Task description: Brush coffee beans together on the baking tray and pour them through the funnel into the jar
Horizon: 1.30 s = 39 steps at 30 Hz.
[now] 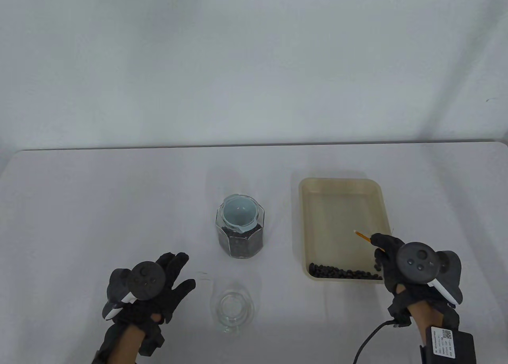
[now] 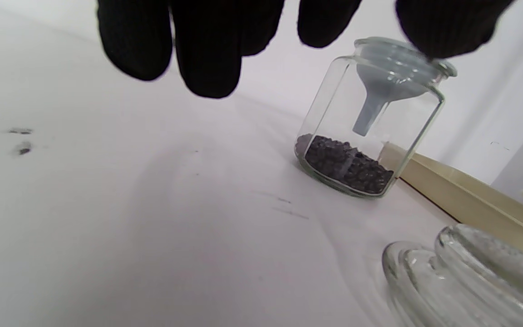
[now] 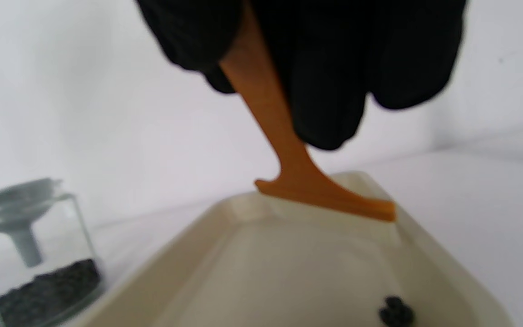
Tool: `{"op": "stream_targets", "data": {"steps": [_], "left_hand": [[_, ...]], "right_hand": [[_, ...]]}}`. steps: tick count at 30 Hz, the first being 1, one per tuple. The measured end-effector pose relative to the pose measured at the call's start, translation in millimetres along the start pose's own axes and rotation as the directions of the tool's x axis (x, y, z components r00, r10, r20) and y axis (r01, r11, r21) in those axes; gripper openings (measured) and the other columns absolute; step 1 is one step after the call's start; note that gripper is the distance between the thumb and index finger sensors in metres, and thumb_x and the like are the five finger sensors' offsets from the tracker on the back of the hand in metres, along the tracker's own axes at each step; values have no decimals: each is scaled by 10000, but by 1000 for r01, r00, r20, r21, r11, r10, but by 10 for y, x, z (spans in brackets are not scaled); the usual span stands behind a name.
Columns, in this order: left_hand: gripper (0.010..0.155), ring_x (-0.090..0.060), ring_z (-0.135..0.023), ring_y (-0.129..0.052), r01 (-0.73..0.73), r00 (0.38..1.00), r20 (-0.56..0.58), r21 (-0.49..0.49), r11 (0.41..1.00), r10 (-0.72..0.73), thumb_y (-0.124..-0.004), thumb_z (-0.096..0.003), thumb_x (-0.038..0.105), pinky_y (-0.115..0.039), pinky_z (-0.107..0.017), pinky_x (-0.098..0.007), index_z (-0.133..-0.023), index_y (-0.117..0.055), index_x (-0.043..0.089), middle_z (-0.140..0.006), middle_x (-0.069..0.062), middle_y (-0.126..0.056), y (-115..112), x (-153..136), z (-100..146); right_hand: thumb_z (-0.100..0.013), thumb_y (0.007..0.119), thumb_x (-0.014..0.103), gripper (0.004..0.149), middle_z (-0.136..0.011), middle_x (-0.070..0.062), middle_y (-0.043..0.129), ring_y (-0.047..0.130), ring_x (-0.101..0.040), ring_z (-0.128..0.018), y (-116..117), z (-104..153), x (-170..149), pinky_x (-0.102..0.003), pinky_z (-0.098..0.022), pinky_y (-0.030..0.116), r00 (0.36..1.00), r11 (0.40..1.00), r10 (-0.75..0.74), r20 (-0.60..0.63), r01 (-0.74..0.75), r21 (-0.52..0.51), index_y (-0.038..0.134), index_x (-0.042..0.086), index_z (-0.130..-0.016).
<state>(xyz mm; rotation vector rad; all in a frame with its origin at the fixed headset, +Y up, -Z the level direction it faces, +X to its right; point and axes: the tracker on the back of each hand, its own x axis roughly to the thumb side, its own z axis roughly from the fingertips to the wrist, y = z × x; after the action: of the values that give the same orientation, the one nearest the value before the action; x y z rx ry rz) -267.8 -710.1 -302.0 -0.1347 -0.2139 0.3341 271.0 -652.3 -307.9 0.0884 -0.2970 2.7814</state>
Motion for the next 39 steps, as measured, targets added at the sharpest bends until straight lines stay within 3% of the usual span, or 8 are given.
{"op": "stream_targets", "data": {"steps": [10,16,31,39], "left_hand": [[752,-286,-920,-859,-2,1000,0,1,1000,2,-660,-444,690,-760,-649,-541,-1090,-485,349,-1133,-118,-547,4,-1,2],[752,-286,-918,-860,-1,1000,0,0,1000,1,-659,-444,690,-759,-650,-541,-1091,-484,349,-1133,-118,-547,4,-1,2],[753,-288,-920,-859,1,1000,2,-6,1000,-1,-658,-445,692,-758,-651,-542,-1092,-483,349,-1133,-118,-547,4,1,-1],[752,-288,-920,-858,-1,1000,1,-6,1000,1,-658,-445,691,-757,-651,-543,-1092,-482,350,-1134,-117,-546,7,3,-2]], "right_hand": [[-409,813,270,435,-787,-231,974,1074,-367,-582,330,-48,150,-542,-417,889,978,971,209,10,-208,121,875,184,-831],[-416,803,287,434,-775,-219,981,1076,-355,-572,368,-104,299,-540,-415,888,951,936,307,25,-306,172,867,190,-834],[-451,786,317,435,-709,-254,1001,1087,-359,-496,329,-171,375,-538,-369,899,970,975,148,-193,-110,192,858,125,-835],[-451,791,319,438,-715,-265,994,1085,-368,-496,460,-258,649,-536,-360,904,955,960,200,-218,-147,237,857,124,-838]]}}
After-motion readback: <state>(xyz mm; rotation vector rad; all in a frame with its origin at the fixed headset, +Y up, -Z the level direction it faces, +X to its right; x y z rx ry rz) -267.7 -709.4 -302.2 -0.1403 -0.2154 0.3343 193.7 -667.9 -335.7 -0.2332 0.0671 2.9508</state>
